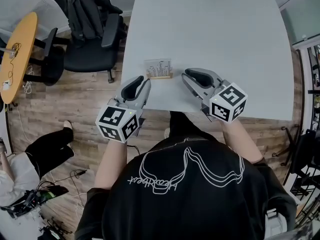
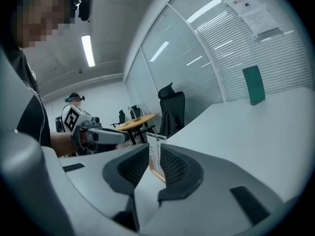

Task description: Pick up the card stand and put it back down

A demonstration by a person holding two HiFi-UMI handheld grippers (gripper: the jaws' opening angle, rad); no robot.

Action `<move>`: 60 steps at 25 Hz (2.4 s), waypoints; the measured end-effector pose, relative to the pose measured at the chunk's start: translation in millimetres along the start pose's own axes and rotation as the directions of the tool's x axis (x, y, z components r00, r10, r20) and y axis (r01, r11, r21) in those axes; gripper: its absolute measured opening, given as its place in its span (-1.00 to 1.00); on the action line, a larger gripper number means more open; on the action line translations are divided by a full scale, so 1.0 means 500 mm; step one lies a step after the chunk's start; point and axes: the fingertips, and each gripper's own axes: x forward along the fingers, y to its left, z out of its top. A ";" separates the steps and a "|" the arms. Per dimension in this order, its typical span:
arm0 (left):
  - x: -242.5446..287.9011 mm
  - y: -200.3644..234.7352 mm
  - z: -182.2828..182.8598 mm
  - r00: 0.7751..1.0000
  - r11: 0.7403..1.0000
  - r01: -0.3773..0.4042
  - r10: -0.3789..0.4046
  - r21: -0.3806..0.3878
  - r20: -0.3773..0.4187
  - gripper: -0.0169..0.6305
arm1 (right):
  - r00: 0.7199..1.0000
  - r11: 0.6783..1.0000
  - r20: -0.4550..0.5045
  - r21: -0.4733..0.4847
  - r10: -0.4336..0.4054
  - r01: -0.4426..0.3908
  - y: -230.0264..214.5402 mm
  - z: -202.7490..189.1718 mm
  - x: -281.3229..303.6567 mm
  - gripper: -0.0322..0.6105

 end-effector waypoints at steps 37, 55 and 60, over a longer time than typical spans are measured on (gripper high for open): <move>0.143 0.119 -0.187 0.970 1.000 -0.019 0.014 -0.018 -0.243 -0.55 | 0.933 0.988 -0.358 -0.153 -0.025 -0.032 -0.072 -0.202 0.172 -0.48; 0.142 0.116 -0.180 0.973 0.999 -0.045 0.041 -0.012 -0.226 -0.64 | 0.945 0.993 -0.321 -0.120 -0.053 0.015 -0.076 -0.191 0.171 -0.52; 0.145 0.113 -0.184 0.971 0.998 -0.056 0.052 -0.009 -0.232 -0.65 | 0.946 0.992 -0.317 -0.121 -0.063 0.026 -0.079 -0.194 0.168 -0.53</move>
